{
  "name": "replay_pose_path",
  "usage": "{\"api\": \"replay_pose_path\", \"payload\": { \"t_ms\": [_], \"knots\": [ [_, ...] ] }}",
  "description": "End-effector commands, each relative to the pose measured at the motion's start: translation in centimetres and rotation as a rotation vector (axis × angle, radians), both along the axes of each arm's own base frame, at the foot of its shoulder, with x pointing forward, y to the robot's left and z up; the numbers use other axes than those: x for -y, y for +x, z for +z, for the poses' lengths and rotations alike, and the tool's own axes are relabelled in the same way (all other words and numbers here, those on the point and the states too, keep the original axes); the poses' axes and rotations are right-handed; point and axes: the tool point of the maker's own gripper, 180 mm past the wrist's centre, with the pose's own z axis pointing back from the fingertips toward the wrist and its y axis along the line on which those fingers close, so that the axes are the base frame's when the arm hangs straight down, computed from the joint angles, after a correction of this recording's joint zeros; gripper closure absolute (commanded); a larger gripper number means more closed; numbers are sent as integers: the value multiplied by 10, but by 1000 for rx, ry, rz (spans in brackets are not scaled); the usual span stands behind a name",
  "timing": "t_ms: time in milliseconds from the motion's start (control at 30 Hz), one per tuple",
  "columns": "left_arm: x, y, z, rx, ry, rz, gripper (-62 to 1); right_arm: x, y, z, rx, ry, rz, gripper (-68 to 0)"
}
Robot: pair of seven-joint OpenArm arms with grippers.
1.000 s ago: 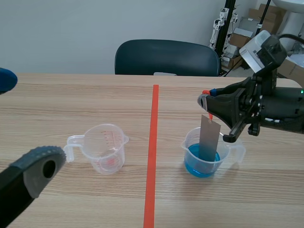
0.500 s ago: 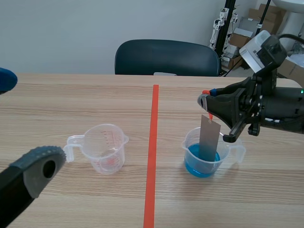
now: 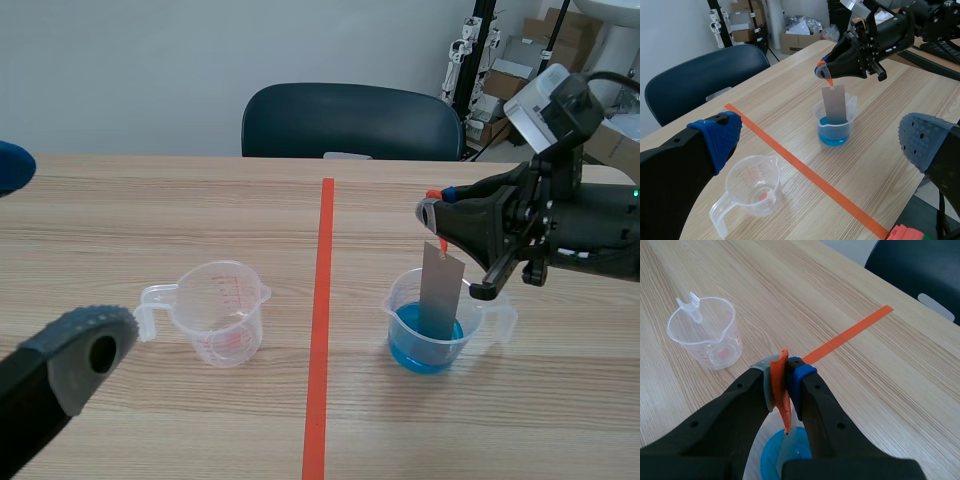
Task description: Do the redox reaction experiment. hold the plate still in the solution
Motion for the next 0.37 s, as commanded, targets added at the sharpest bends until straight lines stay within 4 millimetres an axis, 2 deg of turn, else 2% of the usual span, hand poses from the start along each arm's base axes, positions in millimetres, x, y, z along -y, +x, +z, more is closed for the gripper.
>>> {"api": "replay_pose_path", "payload": {
  "t_ms": [0,333],
  "knots": [
    [2,0,10,20,-36,3,-623,1,4,9,26,9,-2,0],
    [3,0,12,26,-43,3,-623,1,4,9,26,9,-2,0]
  ]
}}
